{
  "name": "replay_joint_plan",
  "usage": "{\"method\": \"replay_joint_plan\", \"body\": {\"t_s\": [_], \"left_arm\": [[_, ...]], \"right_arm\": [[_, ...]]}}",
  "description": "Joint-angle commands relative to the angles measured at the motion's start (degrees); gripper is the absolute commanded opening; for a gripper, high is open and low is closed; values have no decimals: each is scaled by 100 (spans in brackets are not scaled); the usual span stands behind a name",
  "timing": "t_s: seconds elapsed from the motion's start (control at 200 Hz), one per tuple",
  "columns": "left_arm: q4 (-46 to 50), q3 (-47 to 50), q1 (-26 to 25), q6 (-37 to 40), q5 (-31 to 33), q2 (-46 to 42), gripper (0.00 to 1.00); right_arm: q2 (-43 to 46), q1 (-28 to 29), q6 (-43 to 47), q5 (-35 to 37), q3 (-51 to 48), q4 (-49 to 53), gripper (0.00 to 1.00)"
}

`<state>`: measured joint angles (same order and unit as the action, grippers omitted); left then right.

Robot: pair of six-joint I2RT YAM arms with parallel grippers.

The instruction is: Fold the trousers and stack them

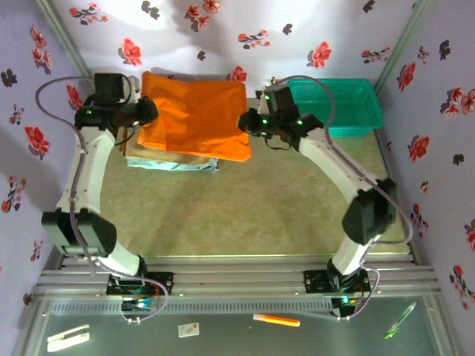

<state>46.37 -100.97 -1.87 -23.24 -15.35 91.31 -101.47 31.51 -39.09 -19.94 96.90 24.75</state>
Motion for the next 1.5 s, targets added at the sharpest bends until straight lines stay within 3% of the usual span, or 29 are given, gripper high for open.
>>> {"method": "replay_joint_plan", "body": {"t_s": [0.0, 0.305, 0.41, 0.475, 0.545, 0.57, 0.65, 0.71, 0.81, 1.03, 1.11, 1.315, 1.495], "left_arm": [[-148, -609, 561, 226, -138, 495, 0], [-747, -711, 1306, 98, -427, 2166, 0], [-656, -897, 1405, 111, -324, 2627, 0], [-722, -838, 1513, 62, -283, 2733, 0], [-551, -964, 1596, 154, -253, 2843, 0], [-522, -985, 1614, 193, -229, 2849, 7], [-467, -991, 1683, 188, -284, 2849, 46], [-329, -1059, 1690, 178, -286, 2804, 60], [-22, -1241, 1698, 272, -301, 2572, 71], [859, -1493, 1662, 311, 121, 1674, 73], [655, -739, 1479, 54, 148, 1034, 70], [-1080, 2218, 743, -793, 463, -1016, 66], [-1339, 3304, 714, -968, 380, -1993, 66]], "right_arm": [[-620, 40, -274, -364, 621, -270, 0], [-2949, 1, -738, -806, 2215, -318, 0], [-3419, -34, -802, -819, 2320, -347, 0], [-3565, -89, -857, -923, 2305, -381, 11], [-3590, -135, -950, -1010, 2211, -556, 29], [-3590, -144, -931, -1028, 2215, -532, 32], [-3498, -158, -864, -1042, 2201, -459, 38], [-3364, -154, -823, -1096, 2201, -424, 42], [-3063, -154, -673, -1053, 2103, -294, 49], [-2491, -158, -468, -798, 1475, -339, 56], [-2389, -229, -682, -719, 1068, -665, 56], [-2781, -205, -1645, -1058, 430, -2095, 61], [-3584, 208, -2044, -1228, 853, -2533, 60]]}}
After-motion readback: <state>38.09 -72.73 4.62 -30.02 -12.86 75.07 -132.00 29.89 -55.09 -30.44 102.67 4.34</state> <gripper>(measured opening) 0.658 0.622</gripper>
